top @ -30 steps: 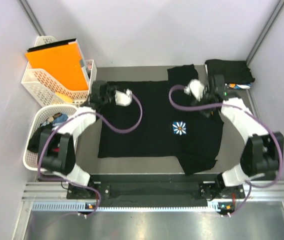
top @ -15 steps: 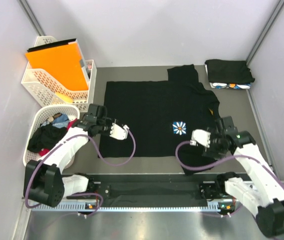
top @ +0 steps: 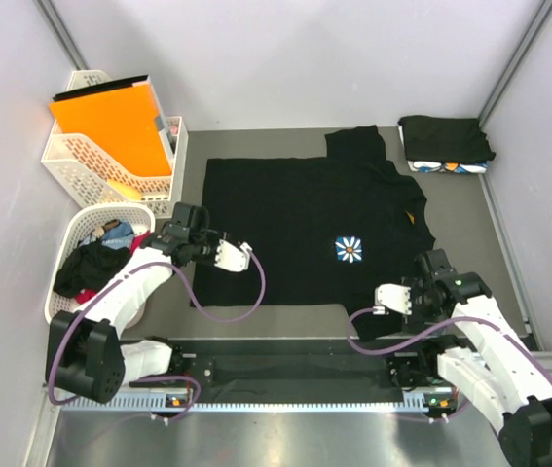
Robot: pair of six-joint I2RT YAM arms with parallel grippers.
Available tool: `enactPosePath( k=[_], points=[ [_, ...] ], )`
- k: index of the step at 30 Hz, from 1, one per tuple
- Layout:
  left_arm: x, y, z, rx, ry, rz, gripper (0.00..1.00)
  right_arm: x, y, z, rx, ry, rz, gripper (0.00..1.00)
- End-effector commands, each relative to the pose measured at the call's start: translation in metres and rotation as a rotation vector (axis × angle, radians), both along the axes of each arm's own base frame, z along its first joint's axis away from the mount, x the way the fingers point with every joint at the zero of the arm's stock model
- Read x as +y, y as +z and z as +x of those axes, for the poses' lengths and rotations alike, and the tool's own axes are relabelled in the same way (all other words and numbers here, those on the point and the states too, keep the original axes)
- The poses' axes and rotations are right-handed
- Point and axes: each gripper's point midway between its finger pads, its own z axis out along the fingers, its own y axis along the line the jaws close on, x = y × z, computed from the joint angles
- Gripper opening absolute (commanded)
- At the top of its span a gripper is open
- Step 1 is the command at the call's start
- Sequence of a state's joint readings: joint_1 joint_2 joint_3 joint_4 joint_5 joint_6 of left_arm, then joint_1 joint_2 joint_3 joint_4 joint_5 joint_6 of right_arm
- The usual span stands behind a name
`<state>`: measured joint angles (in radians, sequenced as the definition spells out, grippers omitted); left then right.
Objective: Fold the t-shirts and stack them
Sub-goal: Grap the side of the flattened tshirt closest away from the robot with both arms
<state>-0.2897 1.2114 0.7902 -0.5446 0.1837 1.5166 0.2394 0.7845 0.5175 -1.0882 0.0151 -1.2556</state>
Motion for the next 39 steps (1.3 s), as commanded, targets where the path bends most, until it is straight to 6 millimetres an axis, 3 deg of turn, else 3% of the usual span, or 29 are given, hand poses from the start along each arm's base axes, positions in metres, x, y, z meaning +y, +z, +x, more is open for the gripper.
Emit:
enactPosePath(
  k=[1,6,12,25,29,30,31,33,34,39],
  points=[
    [-0.01,0.005,0.008,-0.024,-0.006,-0.046,0.42,0.009,-0.001,0.005,0.015,0.036,0.031,0.76],
    [-0.01,0.002,0.011,-0.017,-0.009,-0.034,0.42,0.014,-0.002,0.016,0.007,0.044,0.036,0.73],
    [-0.013,0.002,0.012,-0.006,0.006,-0.061,0.42,0.019,0.004,0.029,0.002,0.048,0.041,0.63],
    [-0.01,-0.003,0.02,0.012,0.006,-0.018,0.42,0.035,-0.001,0.031,0.044,0.113,0.044,0.68],
    [-0.012,-0.001,0.024,0.01,0.003,-0.026,0.42,0.04,-0.003,0.036,0.046,0.121,0.034,0.65],
    [-0.013,-0.001,0.024,0.014,0.003,-0.027,0.42,0.042,-0.002,0.038,0.049,0.117,0.035,0.62],
    [-0.013,-0.001,0.024,0.014,0.003,-0.027,0.42,0.043,-0.002,0.038,0.052,0.114,0.035,0.49],
    [-0.012,-0.002,0.023,0.015,0.001,-0.024,0.42,0.043,-0.001,0.04,0.052,0.097,0.034,0.34],
    [-0.011,-0.003,0.023,0.015,0.003,-0.019,0.42,0.043,-0.002,0.04,0.055,0.093,0.031,0.21],
    [-0.009,-0.004,0.023,0.017,0.008,-0.005,0.42,0.042,0.0,0.04,0.037,0.082,0.023,0.05]
  ],
)
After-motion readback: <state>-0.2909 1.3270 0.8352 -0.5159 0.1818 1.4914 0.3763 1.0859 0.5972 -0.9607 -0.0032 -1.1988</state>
